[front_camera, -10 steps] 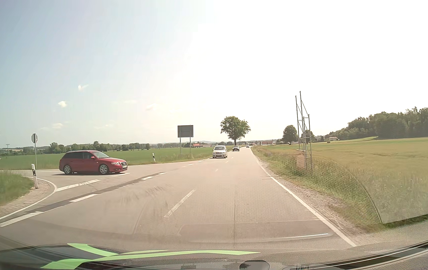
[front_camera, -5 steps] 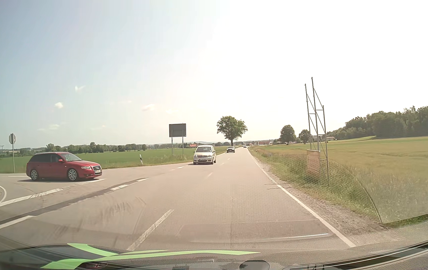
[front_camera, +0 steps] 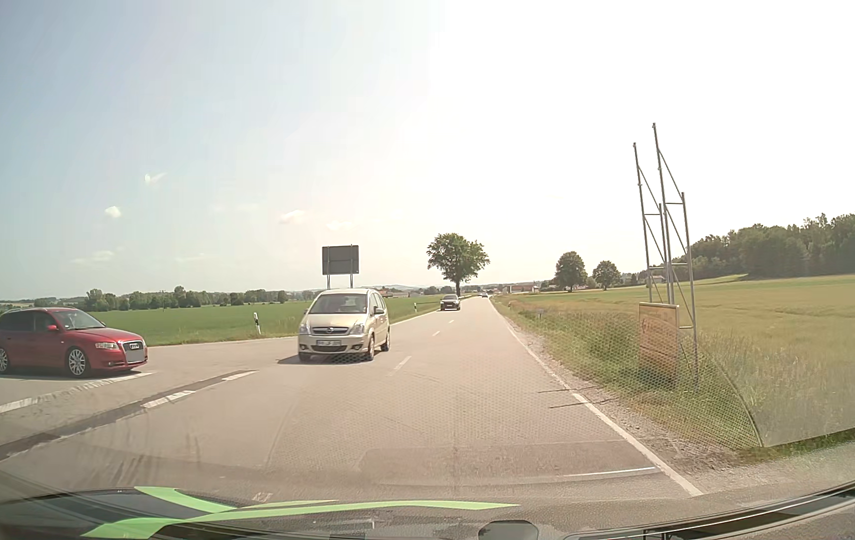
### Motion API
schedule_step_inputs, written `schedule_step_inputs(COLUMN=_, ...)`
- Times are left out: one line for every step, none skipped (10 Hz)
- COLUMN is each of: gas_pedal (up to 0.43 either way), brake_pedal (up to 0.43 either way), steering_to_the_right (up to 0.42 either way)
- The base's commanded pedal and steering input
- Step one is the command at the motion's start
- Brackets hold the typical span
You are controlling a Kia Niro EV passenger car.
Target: Follow the waypoints while adhering to traffic rules and regulations
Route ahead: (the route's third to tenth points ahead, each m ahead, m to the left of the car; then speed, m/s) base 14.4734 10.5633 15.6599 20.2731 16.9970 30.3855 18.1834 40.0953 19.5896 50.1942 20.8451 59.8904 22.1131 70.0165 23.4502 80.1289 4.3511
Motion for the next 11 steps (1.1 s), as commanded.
schedule_step_inputs(gas_pedal=0.000, brake_pedal=0.280, steering_to_the_right=0.019)
schedule_step_inputs(gas_pedal=0.000, brake_pedal=0.280, steering_to_the_right=0.019)
schedule_step_inputs(gas_pedal=0.000, brake_pedal=0.268, steering_to_the_right=0.019)
schedule_step_inputs(gas_pedal=0.000, brake_pedal=0.262, steering_to_the_right=0.018)
schedule_step_inputs(gas_pedal=0.000, brake_pedal=0.262, steering_to_the_right=0.019)
schedule_step_inputs(gas_pedal=0.000, brake_pedal=0.256, steering_to_the_right=0.019)
schedule_step_inputs(gas_pedal=0.000, brake_pedal=0.244, steering_to_the_right=0.019)
schedule_step_inputs(gas_pedal=0.000, brake_pedal=0.232, steering_to_the_right=0.019)
schedule_step_inputs(gas_pedal=0.000, brake_pedal=0.201, steering_to_the_right=0.019)
schedule_step_inputs(gas_pedal=0.000, brake_pedal=0.189, steering_to_the_right=0.019)
schedule_step_inputs(gas_pedal=0.000, brake_pedal=0.177, steering_to_the_right=0.019)
